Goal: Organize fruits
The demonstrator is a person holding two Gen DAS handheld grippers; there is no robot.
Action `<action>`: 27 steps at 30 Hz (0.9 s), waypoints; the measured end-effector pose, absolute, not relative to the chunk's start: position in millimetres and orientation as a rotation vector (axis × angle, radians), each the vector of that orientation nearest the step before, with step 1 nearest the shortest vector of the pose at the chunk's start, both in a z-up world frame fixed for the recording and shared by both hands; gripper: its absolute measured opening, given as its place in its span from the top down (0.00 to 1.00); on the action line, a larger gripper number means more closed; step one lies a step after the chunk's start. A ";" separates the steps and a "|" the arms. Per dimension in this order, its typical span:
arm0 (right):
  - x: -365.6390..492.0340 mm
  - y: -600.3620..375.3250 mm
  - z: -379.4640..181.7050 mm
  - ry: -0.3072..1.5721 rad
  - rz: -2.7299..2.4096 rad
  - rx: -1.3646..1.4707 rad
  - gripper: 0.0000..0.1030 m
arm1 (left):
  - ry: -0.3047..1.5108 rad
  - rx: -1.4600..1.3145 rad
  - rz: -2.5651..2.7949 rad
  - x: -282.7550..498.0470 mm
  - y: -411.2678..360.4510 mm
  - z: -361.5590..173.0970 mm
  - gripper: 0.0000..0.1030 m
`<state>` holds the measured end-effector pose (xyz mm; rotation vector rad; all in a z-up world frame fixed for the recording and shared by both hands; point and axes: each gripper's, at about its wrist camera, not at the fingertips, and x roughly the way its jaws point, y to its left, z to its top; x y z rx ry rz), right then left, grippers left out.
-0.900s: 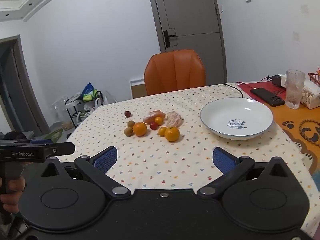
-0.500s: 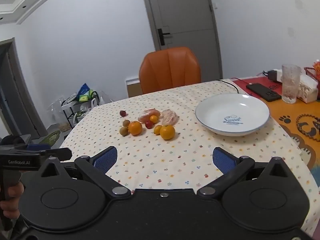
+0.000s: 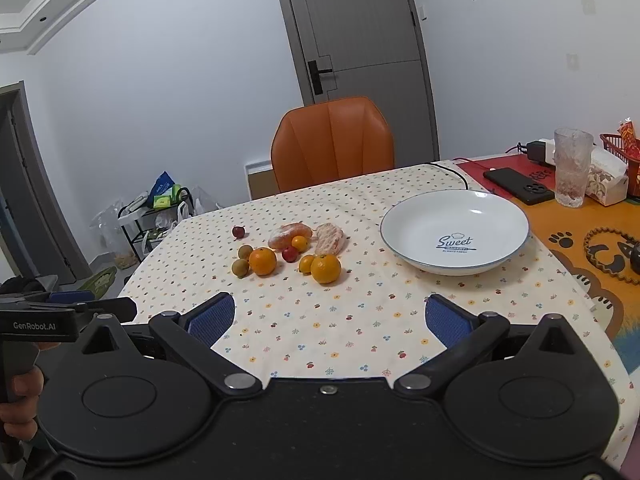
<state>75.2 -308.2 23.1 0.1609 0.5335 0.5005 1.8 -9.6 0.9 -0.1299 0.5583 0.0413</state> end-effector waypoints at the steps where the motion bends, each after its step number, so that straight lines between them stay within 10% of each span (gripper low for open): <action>1: 75.1 -308.6 23.6 0.533 0.500 0.161 0.00 | 0.558 -0.131 0.041 1.7 -9.5 0.9 0.00; 27: 74.6 -308.1 24.8 0.554 0.496 0.149 0.00 | 0.542 -0.131 0.045 -1.9 -6.1 5.7 0.00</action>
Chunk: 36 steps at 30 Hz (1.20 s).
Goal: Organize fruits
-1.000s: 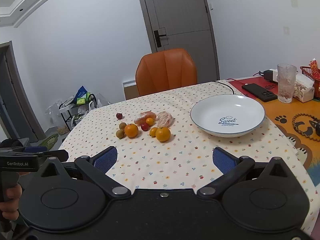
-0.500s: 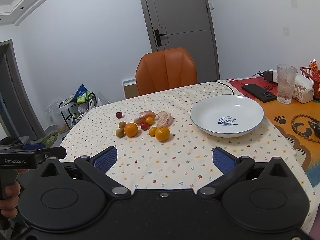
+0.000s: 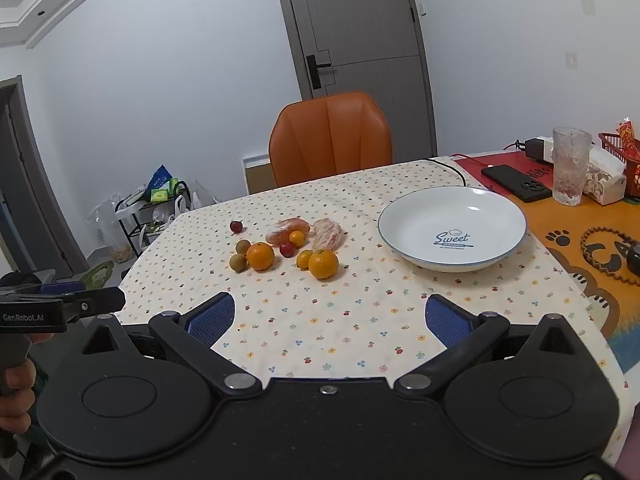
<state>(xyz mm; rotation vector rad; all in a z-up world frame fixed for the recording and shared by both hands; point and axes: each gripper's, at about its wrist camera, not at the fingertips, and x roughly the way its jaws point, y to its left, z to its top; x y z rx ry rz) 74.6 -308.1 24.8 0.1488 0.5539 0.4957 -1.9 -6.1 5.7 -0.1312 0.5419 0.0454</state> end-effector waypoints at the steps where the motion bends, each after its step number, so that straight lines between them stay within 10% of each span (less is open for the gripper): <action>1: 74.5 -308.3 24.9 0.553 0.496 0.147 0.00 | 0.543 -0.131 0.045 -1.8 -5.9 5.8 0.00; 36: 109.4 -288.5 8.0 0.626 0.508 0.148 0.00 | 0.517 -0.109 0.063 26.6 6.6 4.3 0.00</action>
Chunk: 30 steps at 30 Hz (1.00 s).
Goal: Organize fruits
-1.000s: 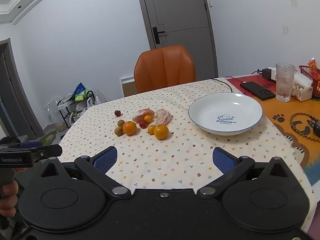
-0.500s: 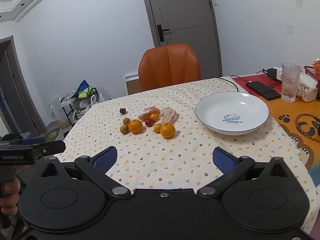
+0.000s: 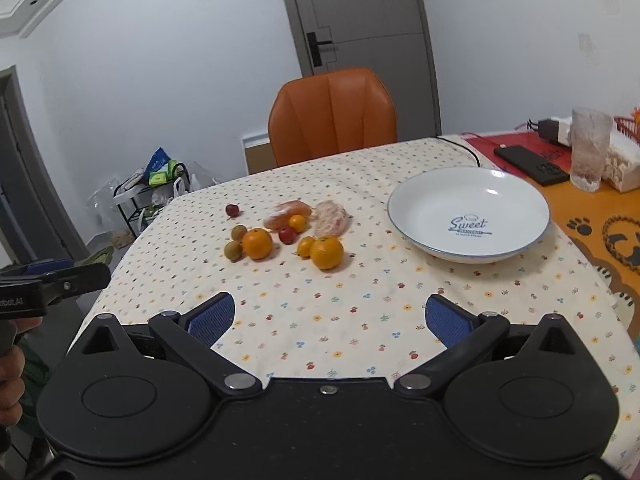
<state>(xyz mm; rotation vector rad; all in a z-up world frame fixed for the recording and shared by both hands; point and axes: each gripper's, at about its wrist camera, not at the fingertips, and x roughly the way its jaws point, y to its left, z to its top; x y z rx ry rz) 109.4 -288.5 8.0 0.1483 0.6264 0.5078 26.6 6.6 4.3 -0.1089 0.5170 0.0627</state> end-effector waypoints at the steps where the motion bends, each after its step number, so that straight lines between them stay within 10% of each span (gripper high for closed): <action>1: 112.3 -289.3 6.2 0.628 0.506 0.150 0.00 | 0.517 -0.108 0.064 29.4 7.1 3.4 0.00; 18: 154.8 -295.0 -17.0 0.642 0.536 0.213 0.00 | 0.530 -0.106 0.042 81.6 3.4 -15.9 0.02; 30: 182.8 -279.0 -29.5 0.650 0.602 0.230 0.11 | 0.558 -0.112 0.038 115.4 3.7 -30.6 0.21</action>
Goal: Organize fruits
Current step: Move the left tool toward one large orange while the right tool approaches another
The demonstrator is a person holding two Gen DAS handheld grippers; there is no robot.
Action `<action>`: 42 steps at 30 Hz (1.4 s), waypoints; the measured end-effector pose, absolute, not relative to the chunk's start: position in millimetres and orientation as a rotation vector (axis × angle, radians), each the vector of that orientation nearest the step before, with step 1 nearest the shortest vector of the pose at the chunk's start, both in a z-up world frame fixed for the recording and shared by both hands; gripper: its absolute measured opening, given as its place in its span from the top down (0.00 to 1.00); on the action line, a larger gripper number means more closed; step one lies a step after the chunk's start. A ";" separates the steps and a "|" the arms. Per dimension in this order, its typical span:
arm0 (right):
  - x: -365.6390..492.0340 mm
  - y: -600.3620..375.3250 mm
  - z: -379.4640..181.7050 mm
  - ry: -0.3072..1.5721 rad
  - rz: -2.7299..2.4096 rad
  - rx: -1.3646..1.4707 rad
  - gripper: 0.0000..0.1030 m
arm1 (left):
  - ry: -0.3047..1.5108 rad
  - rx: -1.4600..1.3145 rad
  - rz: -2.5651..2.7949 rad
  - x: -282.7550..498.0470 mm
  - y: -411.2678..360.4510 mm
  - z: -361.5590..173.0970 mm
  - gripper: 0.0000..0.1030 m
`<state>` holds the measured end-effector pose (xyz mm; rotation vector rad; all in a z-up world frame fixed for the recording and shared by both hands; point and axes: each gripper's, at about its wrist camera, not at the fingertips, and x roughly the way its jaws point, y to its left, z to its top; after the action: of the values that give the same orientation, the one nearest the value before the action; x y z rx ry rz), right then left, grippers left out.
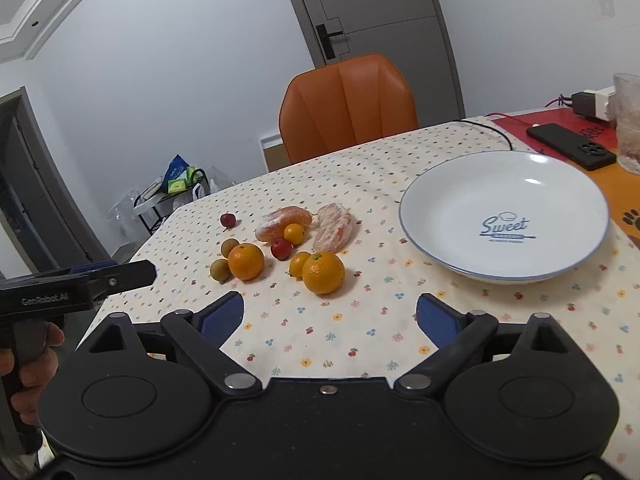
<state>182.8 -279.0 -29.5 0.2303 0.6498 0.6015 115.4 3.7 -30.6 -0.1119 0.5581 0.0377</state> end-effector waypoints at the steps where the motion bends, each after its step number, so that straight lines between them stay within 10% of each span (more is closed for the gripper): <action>1: 185.1 -277.9 -30.7 0.653 0.602 0.233 0.14 | 0.563 -0.111 0.037 118.1 3.6 -32.3 0.24; 42: 257.1 -224.4 -68.5 0.744 0.688 0.226 0.57 | 0.661 -0.047 0.023 216.5 -2.7 -77.9 0.64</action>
<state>257.1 -224.4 -68.5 0.2260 0.7440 0.6878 216.5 -2.7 -77.9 -0.0470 0.6612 0.0233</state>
